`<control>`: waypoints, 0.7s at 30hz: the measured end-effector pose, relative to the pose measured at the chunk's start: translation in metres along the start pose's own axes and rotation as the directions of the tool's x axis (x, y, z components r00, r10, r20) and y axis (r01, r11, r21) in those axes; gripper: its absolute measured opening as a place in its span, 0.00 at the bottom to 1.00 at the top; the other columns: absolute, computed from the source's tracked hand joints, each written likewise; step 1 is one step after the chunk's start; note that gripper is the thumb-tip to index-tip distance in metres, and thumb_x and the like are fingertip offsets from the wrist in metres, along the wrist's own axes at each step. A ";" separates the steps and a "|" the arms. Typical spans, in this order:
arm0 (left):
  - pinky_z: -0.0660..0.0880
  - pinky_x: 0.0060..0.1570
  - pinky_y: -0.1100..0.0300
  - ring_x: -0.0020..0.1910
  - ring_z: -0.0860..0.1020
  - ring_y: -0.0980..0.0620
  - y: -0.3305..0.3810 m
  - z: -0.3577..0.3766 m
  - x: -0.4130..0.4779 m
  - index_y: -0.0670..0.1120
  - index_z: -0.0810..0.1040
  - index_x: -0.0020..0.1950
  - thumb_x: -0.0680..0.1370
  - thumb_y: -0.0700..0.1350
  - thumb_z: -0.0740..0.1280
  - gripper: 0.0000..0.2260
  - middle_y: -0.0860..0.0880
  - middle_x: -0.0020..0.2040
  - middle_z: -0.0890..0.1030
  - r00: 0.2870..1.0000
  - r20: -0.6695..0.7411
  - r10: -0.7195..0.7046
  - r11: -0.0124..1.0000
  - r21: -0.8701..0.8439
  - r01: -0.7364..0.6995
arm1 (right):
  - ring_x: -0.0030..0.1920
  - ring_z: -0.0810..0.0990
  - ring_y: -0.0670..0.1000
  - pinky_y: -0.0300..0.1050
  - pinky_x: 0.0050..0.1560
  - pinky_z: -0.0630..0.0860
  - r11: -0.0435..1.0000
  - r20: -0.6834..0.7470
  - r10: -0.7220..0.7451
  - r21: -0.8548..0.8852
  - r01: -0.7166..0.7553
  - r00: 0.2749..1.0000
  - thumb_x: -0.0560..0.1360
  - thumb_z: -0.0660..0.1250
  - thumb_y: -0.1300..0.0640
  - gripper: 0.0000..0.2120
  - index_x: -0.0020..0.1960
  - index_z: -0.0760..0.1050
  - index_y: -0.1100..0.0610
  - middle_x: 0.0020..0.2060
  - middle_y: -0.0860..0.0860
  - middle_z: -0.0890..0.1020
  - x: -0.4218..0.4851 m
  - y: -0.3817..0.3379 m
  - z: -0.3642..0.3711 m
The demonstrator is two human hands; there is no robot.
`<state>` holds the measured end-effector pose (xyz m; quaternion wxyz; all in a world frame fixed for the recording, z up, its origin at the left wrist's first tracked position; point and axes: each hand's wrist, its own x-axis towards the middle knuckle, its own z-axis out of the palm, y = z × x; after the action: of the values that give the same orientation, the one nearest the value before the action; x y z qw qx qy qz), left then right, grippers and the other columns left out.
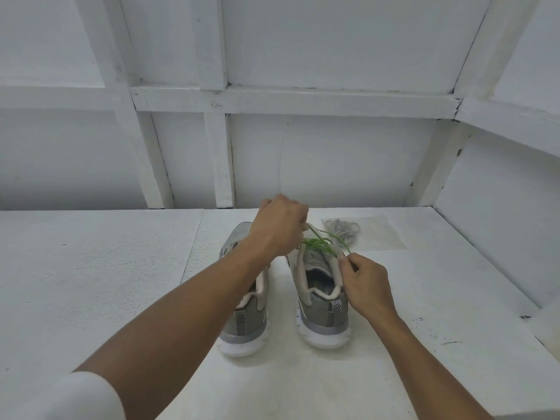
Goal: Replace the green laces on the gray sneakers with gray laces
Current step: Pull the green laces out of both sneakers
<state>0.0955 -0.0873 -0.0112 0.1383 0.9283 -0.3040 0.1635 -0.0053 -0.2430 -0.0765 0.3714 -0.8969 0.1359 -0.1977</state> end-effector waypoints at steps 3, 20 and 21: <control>0.68 0.51 0.54 0.51 0.75 0.45 -0.006 -0.011 -0.001 0.43 0.78 0.50 0.79 0.42 0.63 0.05 0.47 0.48 0.81 0.996 -0.047 -0.073 0.997 -0.034 0.071 | 0.27 0.67 0.48 0.45 0.30 0.63 1.000 0.007 0.002 -0.007 -0.002 1.000 0.80 0.61 0.53 0.21 0.29 0.65 0.56 0.24 0.50 0.71 0.001 -0.002 0.000; 0.72 0.37 0.55 0.36 0.74 0.49 -0.039 -0.063 0.004 0.41 0.72 0.39 0.74 0.41 0.62 0.05 0.47 0.38 0.77 0.772 -0.312 -0.554 0.778 -0.524 0.347 | 0.29 0.68 0.50 0.47 0.31 0.64 0.999 0.003 0.047 -0.009 -0.047 0.999 0.80 0.60 0.52 0.19 0.34 0.69 0.62 0.29 0.56 0.75 -0.002 0.002 0.002; 0.74 0.39 0.55 0.38 0.76 0.49 -0.037 -0.063 0.003 0.42 0.72 0.37 0.73 0.41 0.63 0.05 0.47 0.39 0.79 0.783 -0.305 -0.541 0.780 -0.530 0.333 | 0.29 0.68 0.50 0.47 0.31 0.64 0.999 0.003 0.047 -0.006 -0.047 0.999 0.80 0.60 0.52 0.19 0.34 0.69 0.62 0.29 0.56 0.75 -0.002 0.002 0.003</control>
<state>0.1066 -0.0376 0.0415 0.4483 0.8537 -0.0633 0.2572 -0.0063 -0.2419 -0.0802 0.3733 -0.8949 0.1572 -0.1871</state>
